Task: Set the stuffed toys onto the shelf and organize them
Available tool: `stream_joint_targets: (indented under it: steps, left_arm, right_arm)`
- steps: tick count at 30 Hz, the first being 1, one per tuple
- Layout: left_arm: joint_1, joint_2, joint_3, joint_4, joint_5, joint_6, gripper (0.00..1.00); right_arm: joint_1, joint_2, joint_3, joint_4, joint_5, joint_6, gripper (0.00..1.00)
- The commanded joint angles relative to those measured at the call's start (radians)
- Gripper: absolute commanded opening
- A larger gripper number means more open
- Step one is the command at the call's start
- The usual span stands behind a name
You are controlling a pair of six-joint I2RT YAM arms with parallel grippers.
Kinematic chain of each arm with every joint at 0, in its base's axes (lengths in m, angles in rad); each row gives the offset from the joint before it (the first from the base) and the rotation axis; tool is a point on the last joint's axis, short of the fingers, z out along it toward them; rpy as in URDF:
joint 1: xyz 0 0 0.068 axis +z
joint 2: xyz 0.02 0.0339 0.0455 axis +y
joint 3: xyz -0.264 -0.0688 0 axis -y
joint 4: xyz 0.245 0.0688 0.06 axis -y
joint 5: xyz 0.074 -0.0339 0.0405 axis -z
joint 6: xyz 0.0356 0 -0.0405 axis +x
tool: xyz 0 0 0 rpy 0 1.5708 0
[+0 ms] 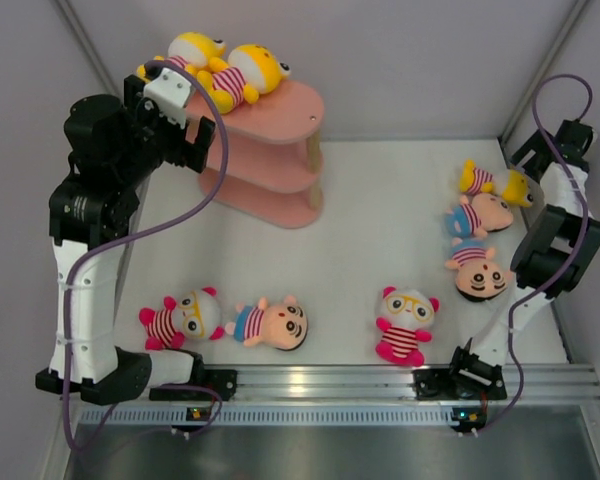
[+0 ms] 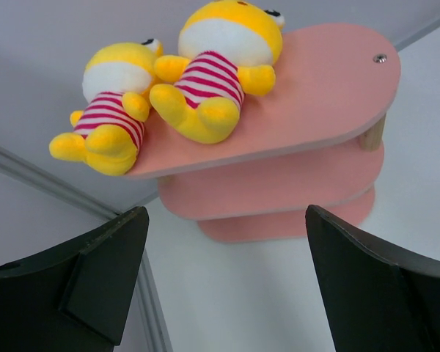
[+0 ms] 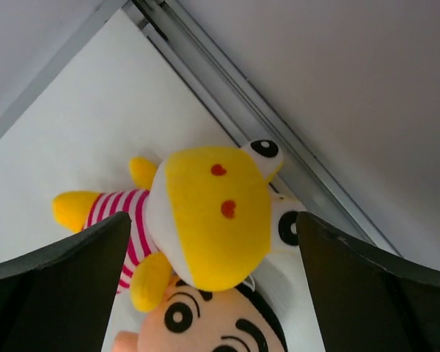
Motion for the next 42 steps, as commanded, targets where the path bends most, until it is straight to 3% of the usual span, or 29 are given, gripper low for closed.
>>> stream_joint_targets:
  steps: [1, 4, 7, 10, 11, 14, 21, 27, 30, 36, 42]
  left_arm:
    - [0.001, -0.015, 0.006, -0.099, 0.017, 0.01, 0.93]
    - [0.001, -0.016, 0.007, -0.122, -0.003, 0.005, 0.93]
    - [0.001, -0.016, 0.014, -0.133, -0.011, -0.005, 0.92]
    - [0.001, -0.019, 0.012, -0.142, 0.015, -0.01, 0.91]
    - [0.001, -0.025, 0.014, -0.15, 0.028, -0.009, 0.89]
    - [0.001, -0.045, 0.004, -0.177, 0.106, 0.002, 0.83]
    - [0.001, -0.099, -0.071, -0.205, 0.206, 0.044, 0.75]
    - [-0.001, -0.151, -0.129, -0.205, 0.253, 0.05, 0.8]
    - [-0.001, -0.186, -0.157, -0.208, 0.243, 0.062, 0.81]
    - [-0.001, -0.272, -0.275, -0.219, 0.134, 0.076, 0.82]
    - [-0.001, -0.351, -0.417, -0.219, 0.104, 0.076, 0.83]
  right_arm:
    - [0.004, 0.102, 0.128, -0.007, -0.003, -0.054, 0.95]
    - [0.004, 0.166, 0.135, -0.029, -0.003, -0.035, 0.94]
    - [0.007, 0.176, 0.074, 0.011, -0.008, -0.025, 0.88]
    - [0.01, 0.174, 0.043, 0.048, -0.017, -0.033, 0.56]
    - [0.011, 0.173, 0.043, 0.047, -0.017, -0.041, 0.34]
    - [0.011, 0.147, 0.041, 0.044, -0.043, -0.059, 0.0]
    - [0.065, -0.129, 0.032, 0.059, -0.045, -0.068, 0.0]
    - [0.244, -0.35, 0.139, 0.027, -0.118, -0.142, 0.0]
    - [0.402, -0.399, 0.227, 0.002, -0.218, -0.149, 0.0]
    - [0.785, -0.32, 0.512, -0.073, -0.27, -0.254, 0.0]
    - [0.933, -0.101, 0.763, -0.088, -0.278, -0.182, 0.0]
